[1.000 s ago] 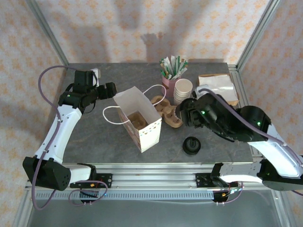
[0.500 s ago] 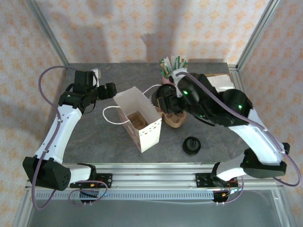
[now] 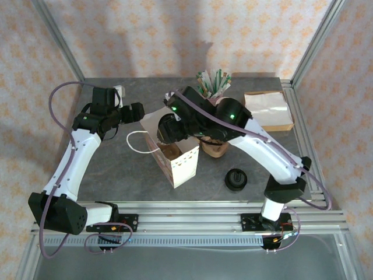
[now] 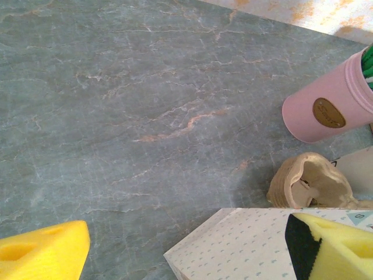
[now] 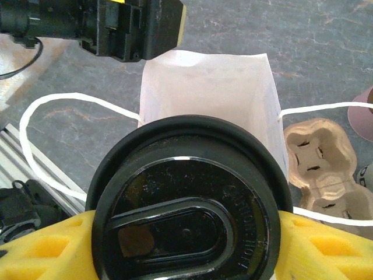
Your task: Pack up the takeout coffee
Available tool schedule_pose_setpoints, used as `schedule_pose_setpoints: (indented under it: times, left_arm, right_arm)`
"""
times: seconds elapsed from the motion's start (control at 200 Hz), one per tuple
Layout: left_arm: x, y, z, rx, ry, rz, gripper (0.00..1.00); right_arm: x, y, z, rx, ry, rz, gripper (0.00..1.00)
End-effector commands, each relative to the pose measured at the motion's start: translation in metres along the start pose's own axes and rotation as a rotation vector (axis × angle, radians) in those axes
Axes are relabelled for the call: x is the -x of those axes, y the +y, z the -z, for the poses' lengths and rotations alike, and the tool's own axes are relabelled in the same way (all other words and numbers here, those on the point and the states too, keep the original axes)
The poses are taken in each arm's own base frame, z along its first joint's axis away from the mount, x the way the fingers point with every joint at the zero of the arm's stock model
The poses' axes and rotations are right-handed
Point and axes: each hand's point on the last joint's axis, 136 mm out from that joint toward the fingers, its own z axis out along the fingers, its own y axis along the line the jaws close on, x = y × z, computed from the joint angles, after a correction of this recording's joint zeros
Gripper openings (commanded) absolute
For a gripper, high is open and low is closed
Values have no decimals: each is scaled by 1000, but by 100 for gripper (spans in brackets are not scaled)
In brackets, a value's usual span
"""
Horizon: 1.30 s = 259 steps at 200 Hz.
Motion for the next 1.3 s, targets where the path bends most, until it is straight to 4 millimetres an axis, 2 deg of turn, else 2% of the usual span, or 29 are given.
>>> schedule_pose_setpoints:
  times: [0.0,0.295,0.576,0.711,1.016,1.291]
  left_arm:
    - [-3,0,-3,-8,14,3,89]
    - [-3,0,-3,-11,13,3,88]
    - [-4,0,-3,-13,16,6,88]
    - [-4,0,-3,-12,16,2,88]
    - [-3,0,-3,-10,16,2,88]
    - [-3,0,-3,-11,16,1,88]
  right_arm:
    - [-13,-10,-3,-67,72,-15,64]
    - [-26,-20,-30,-164,153,17,64]
    - [-41,-17,-60,-189,242,50,65]
    - [-45,-15,-67,-168,276,39,64]
    - [-61,-25,-82,-220,374,1,62]
    - [-70,-30,-86,-241,424,-1,62]
